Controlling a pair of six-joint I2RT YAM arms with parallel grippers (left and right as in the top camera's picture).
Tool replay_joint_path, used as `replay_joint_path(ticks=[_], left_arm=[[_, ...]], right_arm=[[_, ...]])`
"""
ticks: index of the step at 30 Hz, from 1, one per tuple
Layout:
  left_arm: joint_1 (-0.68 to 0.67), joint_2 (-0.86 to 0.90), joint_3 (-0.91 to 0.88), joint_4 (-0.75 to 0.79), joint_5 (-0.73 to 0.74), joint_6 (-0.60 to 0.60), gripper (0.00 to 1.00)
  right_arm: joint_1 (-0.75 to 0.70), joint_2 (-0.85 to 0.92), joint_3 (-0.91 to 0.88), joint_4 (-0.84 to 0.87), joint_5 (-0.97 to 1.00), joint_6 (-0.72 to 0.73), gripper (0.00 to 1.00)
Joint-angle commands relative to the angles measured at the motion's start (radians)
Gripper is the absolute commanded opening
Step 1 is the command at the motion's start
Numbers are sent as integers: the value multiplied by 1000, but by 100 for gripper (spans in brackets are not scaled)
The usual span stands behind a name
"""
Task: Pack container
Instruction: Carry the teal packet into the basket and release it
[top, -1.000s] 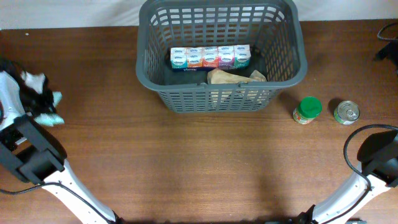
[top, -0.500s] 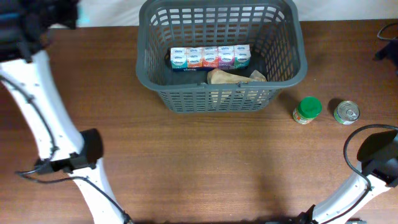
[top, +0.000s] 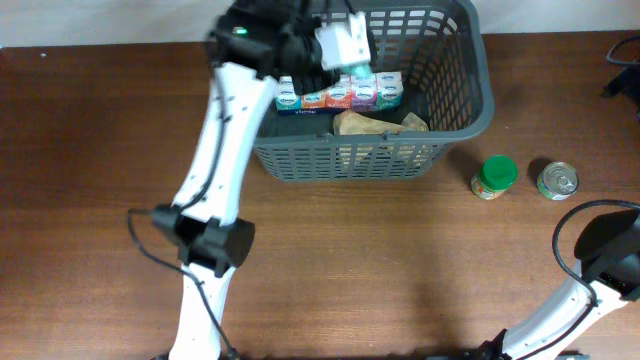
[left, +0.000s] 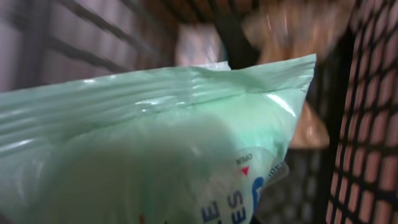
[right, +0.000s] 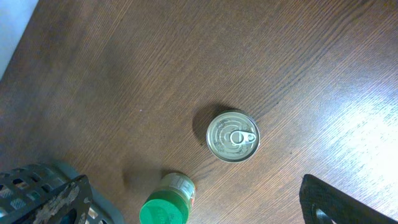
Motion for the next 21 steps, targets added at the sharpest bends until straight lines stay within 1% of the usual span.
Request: replay_joint_path(ticks=[1,6,7,8,9,10,11,13,14,15,16,17,18,20,21], left_arm=[[11,71,-109,-2,-153,55,1],[35,143,-173,21,-156,40,2],[40,154,-174,18,-155,14,3],[40,161,-174,17,-155,3,7],[42,163,-174,14,-155,-16,20],[41,164,-173,20,-156,-47,70],[41,161,-166,30,-166,-91,99],[40,158,-98,45,-237,-326,99],[41,158,-61,35,-243,-382,99],[43,154,-6,8,-240,-417,99],[44,153,35,-14,-240,-423,99],[47,140,137,-67,-240,-425,99],[48,119,186,-78,-237,-466,99],[58,62,242,-78,-209,-521,99],[62,31,257,-80,-206,-526,99]], right_arm=[[-1,3,2,0,9,5,99],[-1,3,2,0,9,5,99],[-1,3,2,0,9,5,99],[-1,3,2,0,9,5,99],[-1,3,2,0,8,5,99],[-1,3,2,0,9,5,99],[-1,3,2,0,9,5,99],[-1,3,2,0,9,5,99],[-1,3,2,0,8,5,99],[-1,3,2,0,9,5,99],[-1,3,2,0,9,5,99],[-1,3,2,0,8,5,99],[-1,3,2,0,9,5,99],[-1,3,2,0,9,5,99],[-1,3,2,0,9,5,99]])
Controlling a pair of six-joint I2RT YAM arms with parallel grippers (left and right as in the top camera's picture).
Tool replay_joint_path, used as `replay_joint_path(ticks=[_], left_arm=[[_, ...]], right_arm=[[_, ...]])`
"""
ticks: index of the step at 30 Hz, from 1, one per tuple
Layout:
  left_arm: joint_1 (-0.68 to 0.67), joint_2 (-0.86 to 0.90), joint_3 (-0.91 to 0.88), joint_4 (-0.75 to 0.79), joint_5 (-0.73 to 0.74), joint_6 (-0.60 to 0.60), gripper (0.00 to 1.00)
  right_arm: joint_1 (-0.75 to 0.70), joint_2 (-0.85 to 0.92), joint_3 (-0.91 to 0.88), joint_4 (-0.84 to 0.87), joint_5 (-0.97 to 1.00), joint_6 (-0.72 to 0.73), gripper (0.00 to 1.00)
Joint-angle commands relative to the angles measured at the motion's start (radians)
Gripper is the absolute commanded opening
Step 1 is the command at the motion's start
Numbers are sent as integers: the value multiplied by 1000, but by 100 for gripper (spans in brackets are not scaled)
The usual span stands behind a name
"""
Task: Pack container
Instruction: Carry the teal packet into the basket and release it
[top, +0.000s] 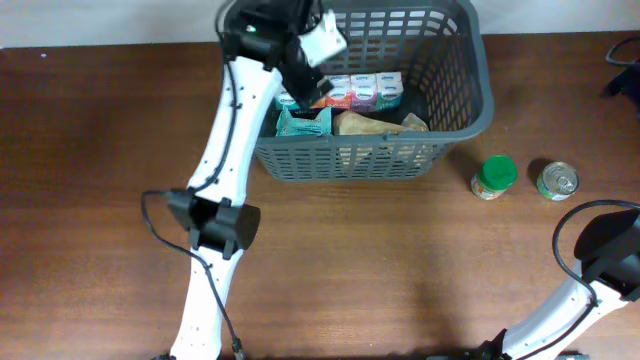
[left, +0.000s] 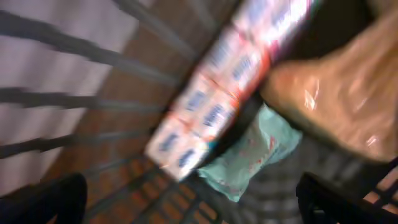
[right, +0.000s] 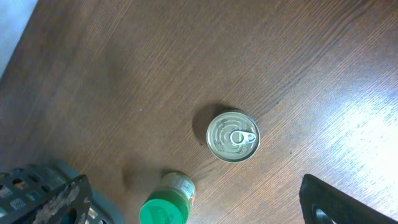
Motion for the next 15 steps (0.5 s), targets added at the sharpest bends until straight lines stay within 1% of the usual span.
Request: replay_joint_path(ticks=[1,3,5,6,8,10,13,15], left_arm=[[25,-153,84,-15,10,-118,99],[49,-235,84,-35,-20,-119,99],[99,-302,84,-55,-35,-161,99],[159,-345,77,-54,-34,-228,99],[237,-389,56,-53,-34,-272,99],[355,-431,9,-56,-33,-342,99],[496,-441,-59,-100,-8,-454,99],[568,-439,-136,-122,38,-481,99]], right_arm=[[-1,3,2,0,8,5,99],[-1,3,2,0,9,5,99],[-1,3,2,0,9,5,99],[-1,3,2,0,9,5,99],[-1,3,2,0,8,5,99],[-1,3,2,0,9,5,99],[-1,3,2,0,9,5,99],[-1,3,2,0,9,5,99]])
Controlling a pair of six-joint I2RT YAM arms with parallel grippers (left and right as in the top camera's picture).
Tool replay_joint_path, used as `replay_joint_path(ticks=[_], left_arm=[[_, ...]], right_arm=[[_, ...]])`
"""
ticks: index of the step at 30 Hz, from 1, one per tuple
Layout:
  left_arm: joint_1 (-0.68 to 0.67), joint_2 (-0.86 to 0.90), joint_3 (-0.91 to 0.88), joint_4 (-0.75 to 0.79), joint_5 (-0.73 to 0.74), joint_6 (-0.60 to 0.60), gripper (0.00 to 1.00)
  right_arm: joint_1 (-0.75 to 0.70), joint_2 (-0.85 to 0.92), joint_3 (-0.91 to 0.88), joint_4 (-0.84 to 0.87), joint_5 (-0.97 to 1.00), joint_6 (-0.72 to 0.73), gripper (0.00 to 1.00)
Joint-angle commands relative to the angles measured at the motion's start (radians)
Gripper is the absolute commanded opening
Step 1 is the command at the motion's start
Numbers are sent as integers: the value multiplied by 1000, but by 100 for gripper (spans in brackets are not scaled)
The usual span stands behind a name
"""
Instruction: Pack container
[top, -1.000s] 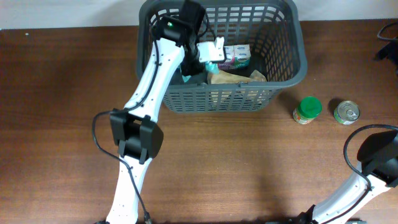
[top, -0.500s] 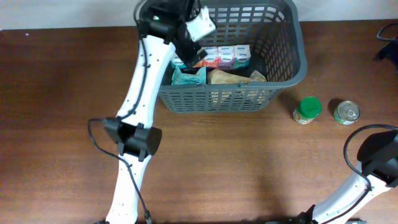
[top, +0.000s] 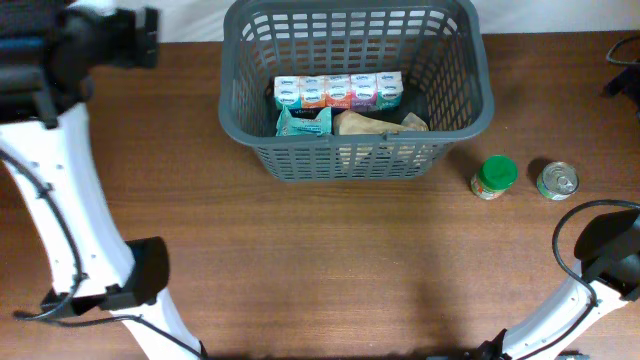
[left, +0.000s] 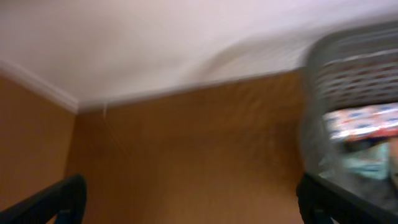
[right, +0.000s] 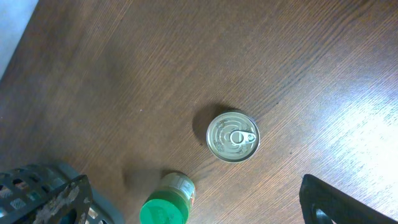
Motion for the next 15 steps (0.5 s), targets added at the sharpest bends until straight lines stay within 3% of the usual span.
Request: replay_joint_path(ticks=[1,8,15], left_arm=[[137,17,-179,-33,61,-125,99],[232,17,-454,-11,62,-125,99],[235,17,-556,-11,62,-125,99]], right_arm=[[-1,3,2,0,9,6,99],[-1,3,2,0,9,6,99],[-1,3,2,66,8,6,99]])
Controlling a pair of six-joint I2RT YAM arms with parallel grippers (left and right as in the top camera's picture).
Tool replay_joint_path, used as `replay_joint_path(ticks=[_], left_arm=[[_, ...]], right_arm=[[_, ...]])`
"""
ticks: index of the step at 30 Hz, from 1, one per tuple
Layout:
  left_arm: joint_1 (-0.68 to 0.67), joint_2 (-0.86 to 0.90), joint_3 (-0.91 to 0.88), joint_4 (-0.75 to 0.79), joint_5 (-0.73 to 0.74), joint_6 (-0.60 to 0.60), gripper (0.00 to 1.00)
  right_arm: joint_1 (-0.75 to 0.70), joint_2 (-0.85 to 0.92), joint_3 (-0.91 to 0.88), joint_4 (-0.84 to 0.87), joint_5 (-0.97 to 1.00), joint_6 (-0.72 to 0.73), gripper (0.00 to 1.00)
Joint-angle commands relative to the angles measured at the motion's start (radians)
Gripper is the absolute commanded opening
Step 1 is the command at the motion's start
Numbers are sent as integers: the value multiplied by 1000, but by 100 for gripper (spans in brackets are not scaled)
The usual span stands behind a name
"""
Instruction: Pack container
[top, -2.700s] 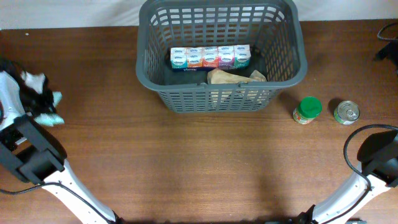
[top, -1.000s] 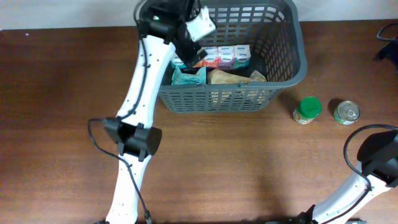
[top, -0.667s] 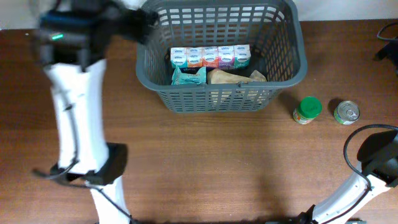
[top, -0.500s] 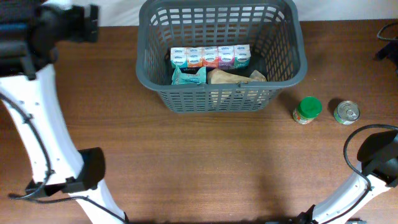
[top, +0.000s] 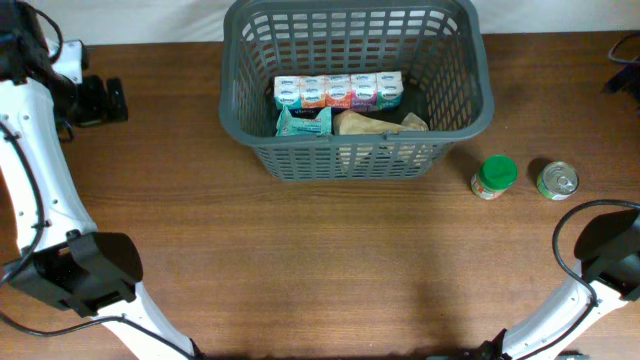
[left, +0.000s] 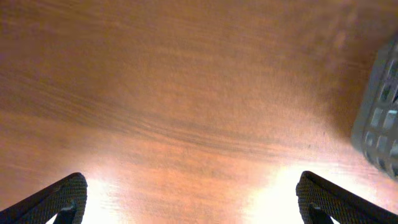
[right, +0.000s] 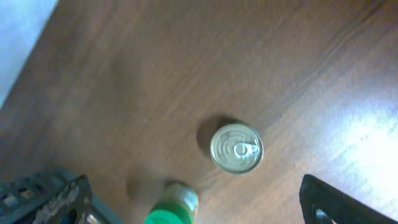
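Note:
The grey basket (top: 455, 120) stands at the back middle of the table. It holds a row of small tissue packs (top: 338, 91), a green wipes packet (top: 303, 121) and a brown bag (top: 375, 124). A green-lidded jar (top: 494, 177) and a tin can (top: 557, 180) stand on the table right of it. My left gripper (top: 95, 101) is open and empty over bare wood far left of the basket. Only a basket corner (left: 380, 124) shows in the left wrist view. My right gripper (right: 199, 205) hangs open high above the can (right: 237, 149) and jar (right: 174, 208).
The white wall runs along the table's far edge (top: 150, 40). The right arm's base and cable (top: 600, 250) sit at the right edge. Brown wooden tabletop (top: 330, 260) stretches in front of the basket.
My left gripper has gone from high near the far-left wall to low over the table left of the basket. The right wrist view has shifted slightly and is blurred; can and jar stay put.
My left gripper held the green wipes packet over the basket. Then the packet lay in the basket's front left and the gripper was open above it. Then the left arm was away at the far left, and now it is low over the table there.

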Motion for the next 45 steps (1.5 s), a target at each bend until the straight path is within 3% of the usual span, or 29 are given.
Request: replay_joint_path(ticks=[1,7,11,22,37,45], left_arm=[[6,-3,-21,0,15,-13,99],[6,-3,-21,0,15,-13,99],[6,-3,-21,0,15,-13,99],[6,-3,-21,0,15,-13,99],[6,-3,-21,0,15,-13,99],[6,-3,-21,0,15,-13,99]], right_arm=[[-1,3,1,-3,8,-1,99],[6,5,-133,6,117,-26,98],[8,5,-368,158,121,-25,99],[32,5,-703,428,49,-25,99],[51,5,-929,686,54,-25,99],[51,5,-931,676,53,-17,99]])
